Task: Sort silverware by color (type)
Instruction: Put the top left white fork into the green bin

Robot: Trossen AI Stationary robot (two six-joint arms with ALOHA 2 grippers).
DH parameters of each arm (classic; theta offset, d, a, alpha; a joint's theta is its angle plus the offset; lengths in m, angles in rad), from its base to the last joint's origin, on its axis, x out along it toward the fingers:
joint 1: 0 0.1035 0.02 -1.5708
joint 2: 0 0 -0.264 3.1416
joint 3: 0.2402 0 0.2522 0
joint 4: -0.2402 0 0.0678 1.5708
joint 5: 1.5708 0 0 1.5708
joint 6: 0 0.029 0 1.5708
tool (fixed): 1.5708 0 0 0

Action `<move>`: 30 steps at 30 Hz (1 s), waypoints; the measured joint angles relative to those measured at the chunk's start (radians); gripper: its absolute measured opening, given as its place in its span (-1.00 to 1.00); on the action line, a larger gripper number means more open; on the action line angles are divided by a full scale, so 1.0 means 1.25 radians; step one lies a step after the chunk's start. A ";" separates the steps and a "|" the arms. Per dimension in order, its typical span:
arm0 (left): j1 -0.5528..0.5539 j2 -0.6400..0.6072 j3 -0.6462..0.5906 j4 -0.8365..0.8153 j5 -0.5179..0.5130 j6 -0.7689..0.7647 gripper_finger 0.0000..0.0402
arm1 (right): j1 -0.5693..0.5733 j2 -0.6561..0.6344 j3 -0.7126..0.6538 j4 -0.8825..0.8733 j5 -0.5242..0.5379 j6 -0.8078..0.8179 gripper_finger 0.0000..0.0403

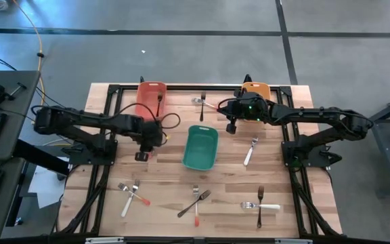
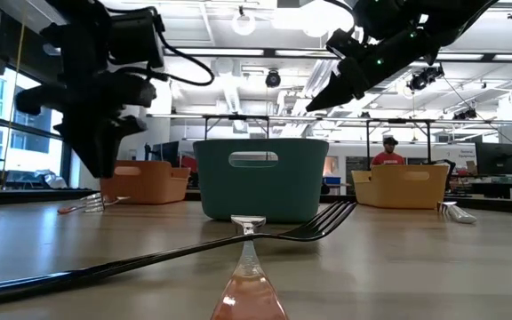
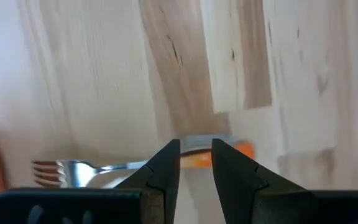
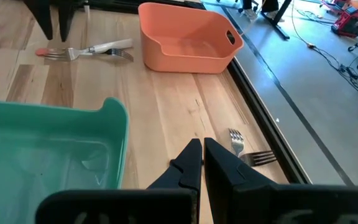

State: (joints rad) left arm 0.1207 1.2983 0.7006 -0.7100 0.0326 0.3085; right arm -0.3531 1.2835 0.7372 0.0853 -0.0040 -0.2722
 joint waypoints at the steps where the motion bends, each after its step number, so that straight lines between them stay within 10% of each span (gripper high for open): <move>1: -0.002 0.006 0.002 -0.003 -0.012 0.029 -0.58 | 0.000 0.000 0.000 0.000 0.000 0.001 -1.00; 30: -0.005 0.136 0.009 0.011 -0.104 0.260 -0.85 | 0.000 0.000 0.000 -0.002 -0.004 0.001 -1.00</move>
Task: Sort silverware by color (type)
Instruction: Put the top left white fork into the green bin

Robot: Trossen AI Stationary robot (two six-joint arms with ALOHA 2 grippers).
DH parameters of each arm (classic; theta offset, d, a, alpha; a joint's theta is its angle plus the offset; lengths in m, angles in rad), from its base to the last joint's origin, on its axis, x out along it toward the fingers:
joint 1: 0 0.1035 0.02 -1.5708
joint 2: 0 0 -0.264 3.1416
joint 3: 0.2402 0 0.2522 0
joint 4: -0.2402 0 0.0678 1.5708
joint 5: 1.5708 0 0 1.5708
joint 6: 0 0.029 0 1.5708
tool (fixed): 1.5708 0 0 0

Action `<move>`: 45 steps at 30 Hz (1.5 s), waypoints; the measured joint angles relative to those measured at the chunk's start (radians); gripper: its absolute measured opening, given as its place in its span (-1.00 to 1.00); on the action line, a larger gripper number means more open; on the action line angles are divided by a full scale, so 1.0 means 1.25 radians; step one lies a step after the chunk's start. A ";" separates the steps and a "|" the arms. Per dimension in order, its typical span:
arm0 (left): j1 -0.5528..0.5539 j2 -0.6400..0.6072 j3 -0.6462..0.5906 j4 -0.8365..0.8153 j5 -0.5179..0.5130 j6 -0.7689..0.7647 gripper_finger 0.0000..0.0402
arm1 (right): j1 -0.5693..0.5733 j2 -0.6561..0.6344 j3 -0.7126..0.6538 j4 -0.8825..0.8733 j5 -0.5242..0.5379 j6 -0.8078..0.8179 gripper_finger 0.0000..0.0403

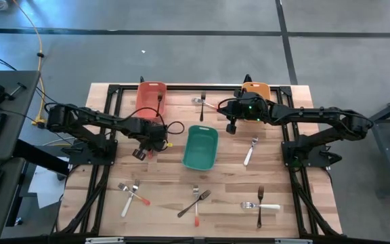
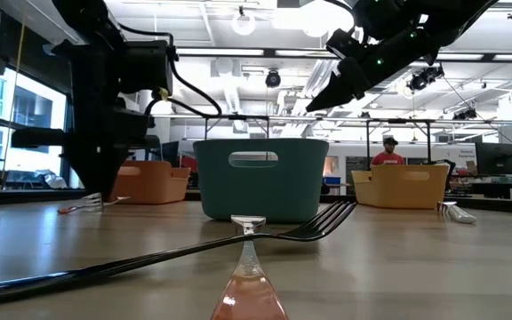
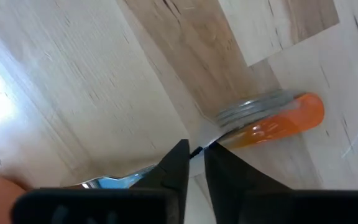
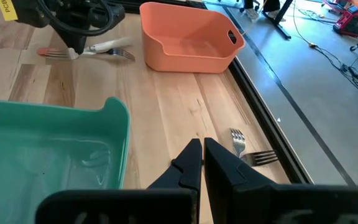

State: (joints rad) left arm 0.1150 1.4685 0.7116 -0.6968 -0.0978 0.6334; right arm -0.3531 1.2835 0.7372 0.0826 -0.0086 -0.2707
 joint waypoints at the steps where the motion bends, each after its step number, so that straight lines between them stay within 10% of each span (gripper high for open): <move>1: 0.000 0.000 0.000 0.000 0.000 0.000 -0.90 | 0.000 0.000 0.000 0.000 0.000 0.000 -1.00; 13: 0.012 -0.013 0.100 -0.099 0.007 -0.150 -1.00 | 0.000 0.000 0.000 -0.016 0.000 -0.009 -1.00; 18: 0.041 -0.035 0.164 -0.064 0.130 -0.362 -1.00 | -0.002 0.000 0.000 -0.027 0.000 0.000 -1.00; 23: 0.077 -0.039 0.172 0.140 0.324 -0.630 -1.00 | -0.005 0.000 0.000 -0.013 0.001 0.000 -1.00; 31: 0.114 -0.016 0.173 0.530 0.378 -0.933 -1.00 | -0.005 0.000 0.000 0.024 0.001 0.000 -1.00; 45: 0.084 0.200 0.172 0.780 0.369 -0.997 -1.00 | -0.005 0.000 0.000 0.040 0.001 0.026 -1.00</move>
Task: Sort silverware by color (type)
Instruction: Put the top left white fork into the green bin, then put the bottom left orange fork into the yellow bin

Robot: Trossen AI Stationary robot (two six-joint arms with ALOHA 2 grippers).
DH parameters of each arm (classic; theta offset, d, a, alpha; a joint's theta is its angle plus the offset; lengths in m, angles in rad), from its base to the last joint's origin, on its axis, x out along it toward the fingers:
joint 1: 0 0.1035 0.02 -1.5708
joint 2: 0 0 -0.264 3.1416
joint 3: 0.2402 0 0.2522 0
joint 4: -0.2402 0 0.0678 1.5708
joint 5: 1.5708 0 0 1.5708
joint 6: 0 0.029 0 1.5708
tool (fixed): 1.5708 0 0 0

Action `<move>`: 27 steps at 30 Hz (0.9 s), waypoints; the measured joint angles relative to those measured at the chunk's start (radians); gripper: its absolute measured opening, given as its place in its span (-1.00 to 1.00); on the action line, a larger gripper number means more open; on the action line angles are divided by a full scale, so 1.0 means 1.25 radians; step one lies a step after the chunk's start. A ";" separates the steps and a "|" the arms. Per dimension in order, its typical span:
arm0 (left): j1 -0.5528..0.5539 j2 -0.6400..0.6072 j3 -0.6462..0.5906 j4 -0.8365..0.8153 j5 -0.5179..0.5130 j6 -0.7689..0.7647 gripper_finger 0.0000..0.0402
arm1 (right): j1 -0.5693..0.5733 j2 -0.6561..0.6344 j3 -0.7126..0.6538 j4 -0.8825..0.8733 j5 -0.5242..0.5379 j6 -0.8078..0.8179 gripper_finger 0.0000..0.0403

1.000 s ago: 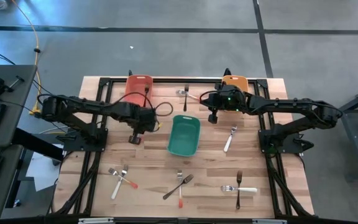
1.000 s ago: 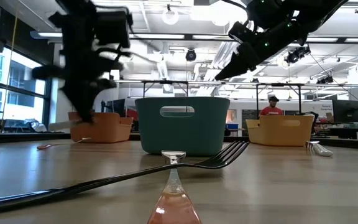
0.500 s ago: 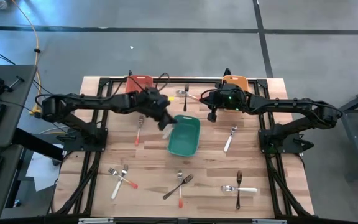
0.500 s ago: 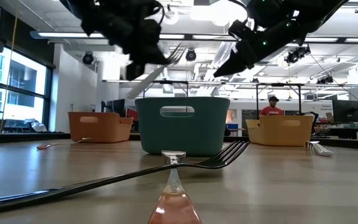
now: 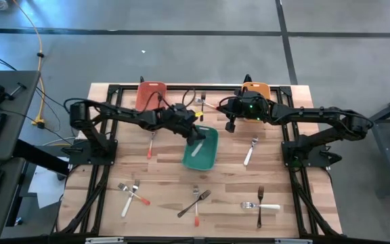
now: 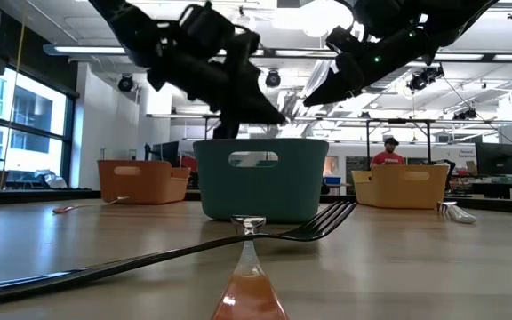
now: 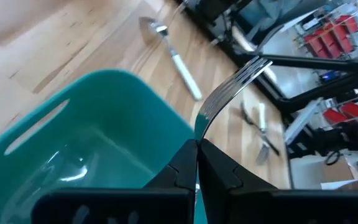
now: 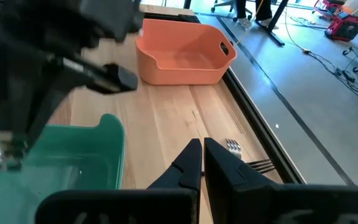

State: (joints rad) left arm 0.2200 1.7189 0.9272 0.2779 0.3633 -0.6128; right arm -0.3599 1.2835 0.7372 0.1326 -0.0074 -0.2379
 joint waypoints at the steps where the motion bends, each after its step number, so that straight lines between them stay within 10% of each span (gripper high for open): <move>1: -0.001 0.009 0.000 -0.001 -0.005 0.001 -1.00 | 0.000 0.000 0.000 0.000 0.000 0.001 -1.00; 21: 0.003 0.044 0.000 -0.134 -0.040 0.199 -0.63 | 0.000 0.000 0.000 -0.020 0.000 0.027 -1.00; 27: -0.004 -0.060 -0.013 -0.168 -0.064 0.360 -0.84 | 0.001 0.000 0.000 -0.008 -0.003 0.038 -1.00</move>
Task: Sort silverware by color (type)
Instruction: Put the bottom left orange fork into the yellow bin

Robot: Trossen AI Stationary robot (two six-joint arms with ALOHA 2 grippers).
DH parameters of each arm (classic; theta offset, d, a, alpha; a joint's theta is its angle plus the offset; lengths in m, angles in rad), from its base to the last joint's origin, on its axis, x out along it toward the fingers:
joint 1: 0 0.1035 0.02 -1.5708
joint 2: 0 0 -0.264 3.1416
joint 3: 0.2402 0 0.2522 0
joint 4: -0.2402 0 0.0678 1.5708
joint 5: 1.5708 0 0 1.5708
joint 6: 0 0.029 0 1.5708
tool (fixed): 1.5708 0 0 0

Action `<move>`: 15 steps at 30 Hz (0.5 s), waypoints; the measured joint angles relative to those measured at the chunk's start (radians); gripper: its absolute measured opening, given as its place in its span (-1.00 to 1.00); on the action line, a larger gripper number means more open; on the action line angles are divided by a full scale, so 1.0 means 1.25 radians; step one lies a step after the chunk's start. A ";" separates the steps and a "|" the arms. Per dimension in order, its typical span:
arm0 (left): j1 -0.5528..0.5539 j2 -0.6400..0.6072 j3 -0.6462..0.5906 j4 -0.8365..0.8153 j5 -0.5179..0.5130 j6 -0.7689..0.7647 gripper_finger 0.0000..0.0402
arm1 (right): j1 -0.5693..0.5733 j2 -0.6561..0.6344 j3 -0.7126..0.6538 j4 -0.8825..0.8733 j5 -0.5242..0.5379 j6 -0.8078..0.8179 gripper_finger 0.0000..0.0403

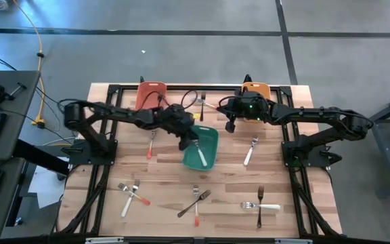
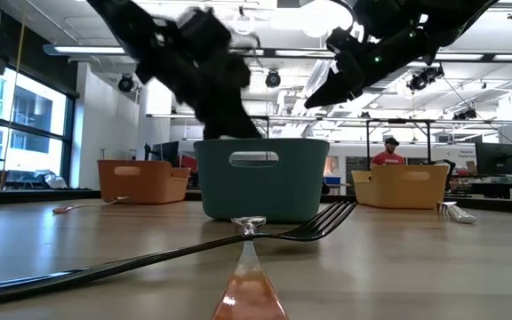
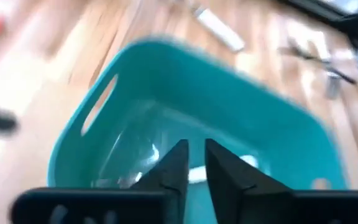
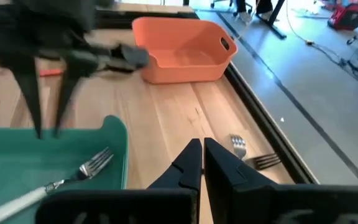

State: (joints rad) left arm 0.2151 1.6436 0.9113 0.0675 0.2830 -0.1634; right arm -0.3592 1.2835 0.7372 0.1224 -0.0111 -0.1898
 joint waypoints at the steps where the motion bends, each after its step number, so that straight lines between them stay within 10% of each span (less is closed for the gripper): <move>1: -0.008 -0.022 -0.011 0.016 -0.009 0.019 -0.92 | 0.000 0.000 0.000 0.000 -0.013 0.001 -1.00; 6: -0.042 -0.125 -0.145 0.179 -0.029 0.019 -0.96 | 0.036 -0.005 0.000 -0.019 -0.044 0.041 -1.00; 15: -0.102 -0.219 -0.373 0.437 -0.165 -0.015 -0.99 | 0.239 -0.013 0.082 -0.233 0.148 0.117 -1.00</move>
State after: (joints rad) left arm 0.0881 1.3703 0.4451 0.6134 0.0772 -0.1820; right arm -0.0598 1.2667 0.8398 -0.1682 0.1741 -0.0440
